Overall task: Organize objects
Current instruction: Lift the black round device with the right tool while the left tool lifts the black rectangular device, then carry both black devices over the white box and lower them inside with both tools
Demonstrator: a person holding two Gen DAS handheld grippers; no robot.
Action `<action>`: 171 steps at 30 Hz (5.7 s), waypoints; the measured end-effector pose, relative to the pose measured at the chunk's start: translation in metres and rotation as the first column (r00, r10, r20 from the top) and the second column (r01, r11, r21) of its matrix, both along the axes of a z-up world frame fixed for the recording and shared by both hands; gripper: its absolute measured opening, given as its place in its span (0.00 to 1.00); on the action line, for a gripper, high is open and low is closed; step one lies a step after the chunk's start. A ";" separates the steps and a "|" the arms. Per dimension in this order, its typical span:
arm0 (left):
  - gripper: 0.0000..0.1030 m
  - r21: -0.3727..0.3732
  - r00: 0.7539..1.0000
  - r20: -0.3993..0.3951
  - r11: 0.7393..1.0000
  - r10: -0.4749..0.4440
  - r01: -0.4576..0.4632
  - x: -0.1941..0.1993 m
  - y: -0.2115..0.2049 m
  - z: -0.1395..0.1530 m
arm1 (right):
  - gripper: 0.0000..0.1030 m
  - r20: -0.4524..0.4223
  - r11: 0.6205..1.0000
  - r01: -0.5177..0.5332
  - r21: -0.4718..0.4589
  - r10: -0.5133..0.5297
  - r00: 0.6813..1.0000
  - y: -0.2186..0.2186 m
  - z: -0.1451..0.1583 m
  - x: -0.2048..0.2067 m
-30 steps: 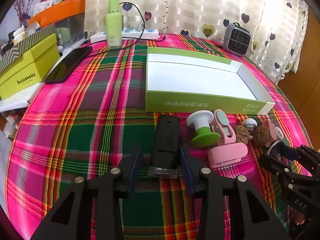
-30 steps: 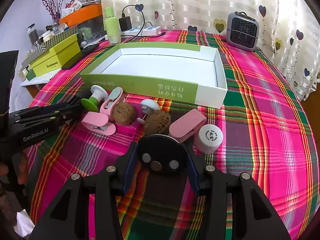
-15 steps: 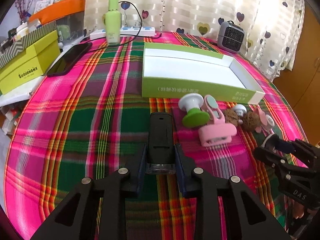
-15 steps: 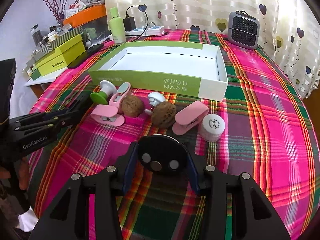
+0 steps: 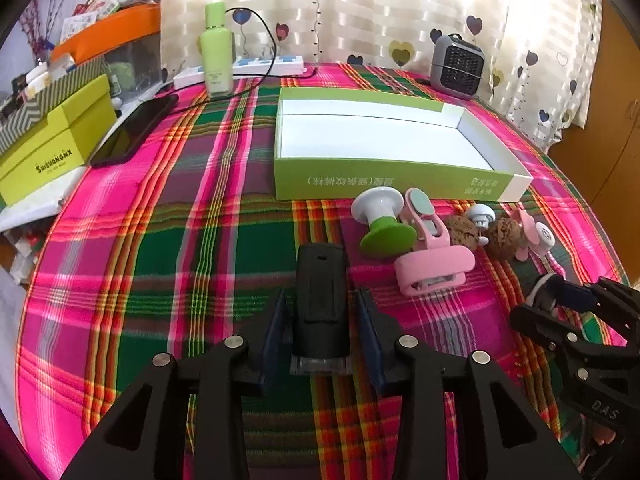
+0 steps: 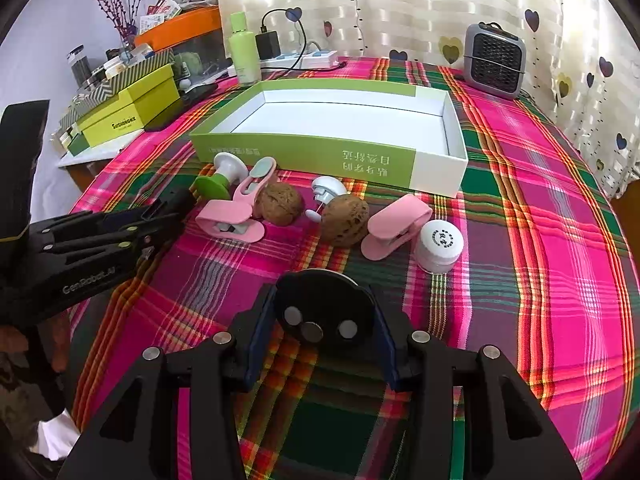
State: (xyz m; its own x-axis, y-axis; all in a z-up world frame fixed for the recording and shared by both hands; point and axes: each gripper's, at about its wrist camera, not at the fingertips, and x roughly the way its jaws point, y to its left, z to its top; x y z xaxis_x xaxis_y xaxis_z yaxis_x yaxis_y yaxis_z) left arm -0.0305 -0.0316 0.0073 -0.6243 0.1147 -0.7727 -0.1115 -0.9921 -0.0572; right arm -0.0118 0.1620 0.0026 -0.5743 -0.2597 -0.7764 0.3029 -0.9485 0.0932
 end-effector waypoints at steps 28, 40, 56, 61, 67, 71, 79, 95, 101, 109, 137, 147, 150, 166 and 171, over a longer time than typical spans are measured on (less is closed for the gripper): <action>0.24 -0.016 1.000 -0.008 1.000 0.013 -0.014 -0.010 -0.003 0.000 | 0.45 -0.005 1.000 -0.003 -0.002 0.003 1.000 0.000 0.000 -0.001; 0.24 -0.012 0.999 -0.037 1.000 0.005 -0.005 -0.001 -0.002 0.011 | 0.45 -0.046 1.000 -0.021 -0.010 0.020 0.999 -0.002 0.012 0.001; 0.24 0.006 0.995 -0.093 0.999 -0.031 0.031 -0.011 0.004 0.046 | 0.45 -0.090 0.999 -0.032 -0.022 0.030 0.995 0.002 0.039 -0.018; 0.24 0.025 0.995 -0.097 0.999 -0.029 0.032 -0.027 0.005 0.053 | 0.45 -0.103 0.999 -0.039 -0.029 0.035 0.994 0.004 0.048 -0.036; 0.24 0.033 0.993 -0.110 0.999 -0.039 0.043 -0.047 0.009 0.058 | 0.45 -0.094 0.999 -0.041 -0.031 0.038 0.995 0.003 0.053 -0.065; 0.24 0.047 0.995 -0.095 0.998 -0.042 0.047 -0.066 0.010 0.058 | 0.45 -0.091 0.999 -0.036 -0.022 0.034 0.995 0.002 0.053 -0.085; 0.24 0.056 0.998 -0.054 0.997 -0.044 0.047 -0.093 0.014 0.049 | 0.45 -0.061 1.000 -0.008 -0.023 0.007 0.998 0.004 0.049 -0.121; 0.24 0.079 0.995 -0.087 0.995 -0.049 0.056 -0.085 0.003 0.064 | 0.45 -0.044 0.999 -0.008 -0.034 0.006 0.999 0.003 0.043 -0.127; 0.24 0.082 0.991 -0.119 0.994 -0.056 0.066 -0.075 0.001 0.079 | 0.45 -0.060 0.999 -0.012 -0.032 0.010 0.998 0.001 0.052 -0.124; 0.24 0.093 0.990 -0.132 0.994 -0.047 0.060 -0.083 -0.004 0.091 | 0.45 -0.077 0.999 -0.018 -0.026 0.016 0.997 -0.004 0.061 -0.128; 0.24 0.049 0.996 0.004 0.995 -0.086 0.086 -0.170 0.022 0.051 | 0.45 0.025 1.000 -0.011 0.027 0.011 1.000 0.000 0.032 -0.197; 0.24 0.042 0.995 0.027 0.995 -0.091 0.090 -0.189 0.028 0.039 | 0.45 0.052 0.998 0.000 0.065 -0.004 0.999 0.000 0.017 -0.214; 0.24 0.043 0.995 0.032 0.995 -0.091 0.089 -0.195 0.029 0.036 | 0.45 0.061 0.998 0.002 0.065 -0.006 0.998 0.000 0.014 -0.217; 0.24 0.040 0.993 0.078 0.996 -0.086 0.083 -0.215 0.035 0.017 | 0.45 0.071 0.994 0.009 0.108 -0.016 0.997 -0.006 0.006 -0.227; 0.24 0.039 0.993 0.083 0.996 -0.087 0.083 -0.215 0.035 0.015 | 0.45 0.077 0.993 0.002 0.115 -0.011 0.997 -0.008 0.005 -0.228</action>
